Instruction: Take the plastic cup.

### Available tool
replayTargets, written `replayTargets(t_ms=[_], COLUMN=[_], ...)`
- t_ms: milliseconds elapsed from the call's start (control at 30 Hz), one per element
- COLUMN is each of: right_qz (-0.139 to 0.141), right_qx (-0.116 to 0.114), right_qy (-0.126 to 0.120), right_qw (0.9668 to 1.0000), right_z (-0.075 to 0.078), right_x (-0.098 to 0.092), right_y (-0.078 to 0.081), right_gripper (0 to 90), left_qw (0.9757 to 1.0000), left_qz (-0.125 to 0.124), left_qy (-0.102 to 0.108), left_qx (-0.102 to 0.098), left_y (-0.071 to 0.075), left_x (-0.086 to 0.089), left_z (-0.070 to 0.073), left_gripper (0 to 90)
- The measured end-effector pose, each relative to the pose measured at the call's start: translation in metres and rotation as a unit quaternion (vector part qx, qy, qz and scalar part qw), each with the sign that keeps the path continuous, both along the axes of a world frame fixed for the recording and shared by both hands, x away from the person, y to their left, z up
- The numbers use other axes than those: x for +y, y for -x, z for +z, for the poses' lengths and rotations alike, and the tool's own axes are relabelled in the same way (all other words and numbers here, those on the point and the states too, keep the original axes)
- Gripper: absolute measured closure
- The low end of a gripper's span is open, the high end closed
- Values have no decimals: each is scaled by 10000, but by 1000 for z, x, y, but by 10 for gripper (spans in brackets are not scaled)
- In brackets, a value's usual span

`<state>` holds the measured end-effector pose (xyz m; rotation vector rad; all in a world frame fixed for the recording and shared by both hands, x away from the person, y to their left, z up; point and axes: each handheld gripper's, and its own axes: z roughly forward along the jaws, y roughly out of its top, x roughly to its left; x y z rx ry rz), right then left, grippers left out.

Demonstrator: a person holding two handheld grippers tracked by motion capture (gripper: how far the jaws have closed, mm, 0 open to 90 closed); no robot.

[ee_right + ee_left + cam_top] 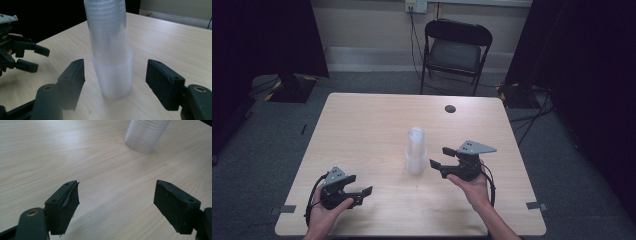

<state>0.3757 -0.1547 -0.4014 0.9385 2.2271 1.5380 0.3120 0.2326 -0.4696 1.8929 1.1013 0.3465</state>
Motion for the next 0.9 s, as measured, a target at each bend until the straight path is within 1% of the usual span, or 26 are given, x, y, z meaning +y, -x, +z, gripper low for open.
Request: replayTargets(t_ms=[33,67,100,133,200,267,300,433,500,567,667,767,800,900], right_qz=[6,6,-67,-56,-12,11,32,135,147,212,244,246,249,255], right_qx=[-62,-62,-118,-162,-153,-168,-189,-255,-264,-307,-295,-323,-323,-306], right_qy=[-12,-12,-30,-58,-30,-22,-35,-64,-62,-45,-72,-81,-45,-36], right_qw=[10000,10000,9999,9998,9999,9999,9998,9996,9995,9993,9992,9991,9992,9992], right_z=[3,3,6,7,8,8,9,13,14,14,13,12,12,11], right_x=[4,4,8,9,12,13,15,25,27,34,39,42,45,50], right_y=[-2,-2,-4,-6,-10,-11,-13,-22,-23,-28,-33,-36,-39,-43], right_gripper=[277,277,281,273,257,256,257,250,252,247,236,229,208,206], left_qw=[10000,10000,10000,10000,10000,10000,10000,10000,10000,10000,10000,10000,10000,10000], left_qz=[-14,-14,-4,1,29,31,48,14,12,28,31,34,31,20], left_qy=[-2,-2,-18,-27,-2,-20,21,-18,-17,10,19,17,18,16], left_qx=[11,11,17,11,41,31,63,55,57,78,80,84,86,84], left_y=[1,1,1,0,0,-1,0,-1,-1,-1,-1,-1,-1,-1], left_x=[0,0,0,1,1,1,0,0,0,0,0,0,0,0], left_z=[0,0,0,0,0,-1,-1,-1,-1,-1,-1,-1,-1,-1], left_gripper=[202,202,202,202,204,207,207,210,210,210,210,210,210,210])
